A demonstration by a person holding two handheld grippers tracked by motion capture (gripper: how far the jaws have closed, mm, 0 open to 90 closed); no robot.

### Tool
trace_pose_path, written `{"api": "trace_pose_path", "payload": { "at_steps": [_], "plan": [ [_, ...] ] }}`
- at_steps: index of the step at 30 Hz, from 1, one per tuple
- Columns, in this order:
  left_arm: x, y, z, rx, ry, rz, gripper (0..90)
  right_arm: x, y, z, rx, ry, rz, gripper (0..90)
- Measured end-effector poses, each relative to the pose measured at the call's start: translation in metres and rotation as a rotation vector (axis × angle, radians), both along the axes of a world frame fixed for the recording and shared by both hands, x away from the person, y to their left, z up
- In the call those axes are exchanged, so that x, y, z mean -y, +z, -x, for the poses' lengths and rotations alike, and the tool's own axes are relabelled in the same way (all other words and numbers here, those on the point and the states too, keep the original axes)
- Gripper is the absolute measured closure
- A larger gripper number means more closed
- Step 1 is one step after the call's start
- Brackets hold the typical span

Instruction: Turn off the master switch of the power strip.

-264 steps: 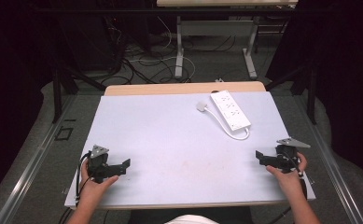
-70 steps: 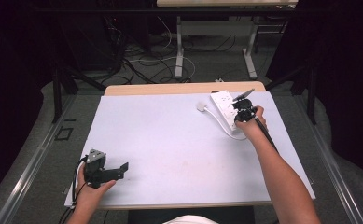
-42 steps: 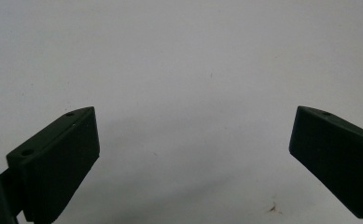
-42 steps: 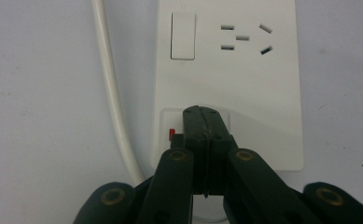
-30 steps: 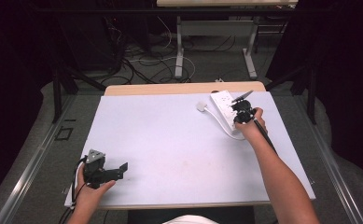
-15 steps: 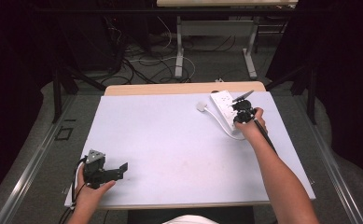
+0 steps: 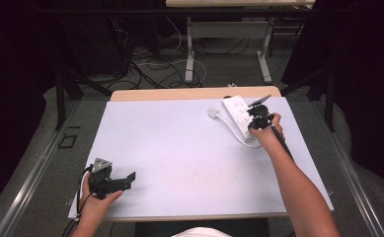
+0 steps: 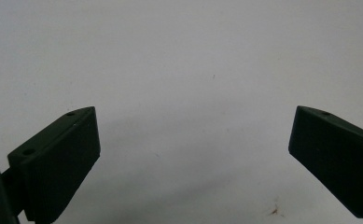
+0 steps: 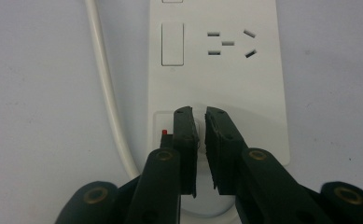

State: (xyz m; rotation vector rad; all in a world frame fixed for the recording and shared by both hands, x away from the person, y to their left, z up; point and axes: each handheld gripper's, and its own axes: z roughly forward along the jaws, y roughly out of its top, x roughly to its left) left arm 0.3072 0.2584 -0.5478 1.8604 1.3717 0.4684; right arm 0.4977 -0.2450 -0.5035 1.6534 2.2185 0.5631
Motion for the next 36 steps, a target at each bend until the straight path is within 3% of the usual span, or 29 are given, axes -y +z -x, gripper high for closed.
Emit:
{"api": "trace_pose_path", "payload": {
  "at_steps": [5,9,26,31,36],
  "plan": [
    [-0.0003,0.0004,0.0002,-0.004,-0.002,-0.001,2.2,0.0016,0.0008,0.0,-0.007,-0.01,-0.026,75.9],
    [-0.0001,0.0003,0.0,-0.005,-0.003,-0.001,2.2,0.0036,0.0016,-0.0003,-0.017,-0.014,-0.02,70.8],
    [-0.0002,0.0006,0.0001,-0.003,-0.005,-0.003,2.2,0.0057,0.0043,-0.0014,-0.015,-0.052,-0.039,38.2],
    [-0.0002,0.0006,0.0002,-0.003,-0.005,-0.004,2.2,0.005,0.0042,-0.0012,-0.035,-0.044,-0.042,37.8],
    [-0.0004,0.001,0.0003,-0.005,-0.007,-0.004,2.2,0.0033,0.0031,-0.0003,-0.032,-0.041,-0.034,29.9]
  ]
}}
